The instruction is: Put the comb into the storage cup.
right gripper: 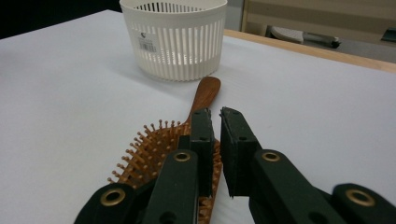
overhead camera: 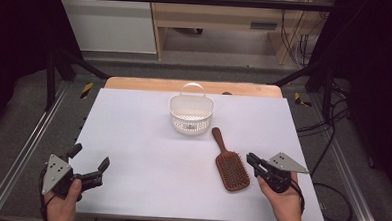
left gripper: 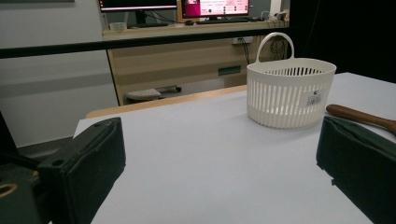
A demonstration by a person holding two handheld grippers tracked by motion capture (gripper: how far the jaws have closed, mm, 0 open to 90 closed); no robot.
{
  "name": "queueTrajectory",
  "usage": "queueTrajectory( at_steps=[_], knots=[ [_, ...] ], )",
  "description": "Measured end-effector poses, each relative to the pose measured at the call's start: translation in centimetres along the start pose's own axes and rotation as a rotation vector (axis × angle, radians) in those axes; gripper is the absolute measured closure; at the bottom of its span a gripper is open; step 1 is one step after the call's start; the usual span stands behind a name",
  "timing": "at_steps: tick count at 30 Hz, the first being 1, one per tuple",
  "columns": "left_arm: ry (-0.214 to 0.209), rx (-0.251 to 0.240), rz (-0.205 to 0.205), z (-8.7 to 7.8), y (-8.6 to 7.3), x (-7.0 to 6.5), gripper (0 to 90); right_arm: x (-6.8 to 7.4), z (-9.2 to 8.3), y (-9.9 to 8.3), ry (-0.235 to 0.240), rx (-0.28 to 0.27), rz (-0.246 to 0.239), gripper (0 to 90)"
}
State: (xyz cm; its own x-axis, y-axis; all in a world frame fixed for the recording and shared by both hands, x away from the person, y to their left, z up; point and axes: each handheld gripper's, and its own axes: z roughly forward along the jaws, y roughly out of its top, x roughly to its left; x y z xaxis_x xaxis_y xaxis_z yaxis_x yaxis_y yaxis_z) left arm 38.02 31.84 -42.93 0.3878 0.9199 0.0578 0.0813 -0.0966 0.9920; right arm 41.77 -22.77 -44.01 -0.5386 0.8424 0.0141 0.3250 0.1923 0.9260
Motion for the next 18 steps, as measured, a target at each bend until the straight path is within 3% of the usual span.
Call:
queueTrajectory(
  at_steps=[7, 18],
  knots=[
    [0.002, -0.002, 0.0, -0.1, 0.0, 0.0, 1.2, 1.1, -0.3, -0.2, 0.028, 0.039, 0.009, 89.8],
    [0.004, -0.001, 0.0, -0.1, 0.0, 0.0, 1.3, 1.8, -0.7, -0.8, 0.047, 0.092, 0.012, 90.0]
  ],
)
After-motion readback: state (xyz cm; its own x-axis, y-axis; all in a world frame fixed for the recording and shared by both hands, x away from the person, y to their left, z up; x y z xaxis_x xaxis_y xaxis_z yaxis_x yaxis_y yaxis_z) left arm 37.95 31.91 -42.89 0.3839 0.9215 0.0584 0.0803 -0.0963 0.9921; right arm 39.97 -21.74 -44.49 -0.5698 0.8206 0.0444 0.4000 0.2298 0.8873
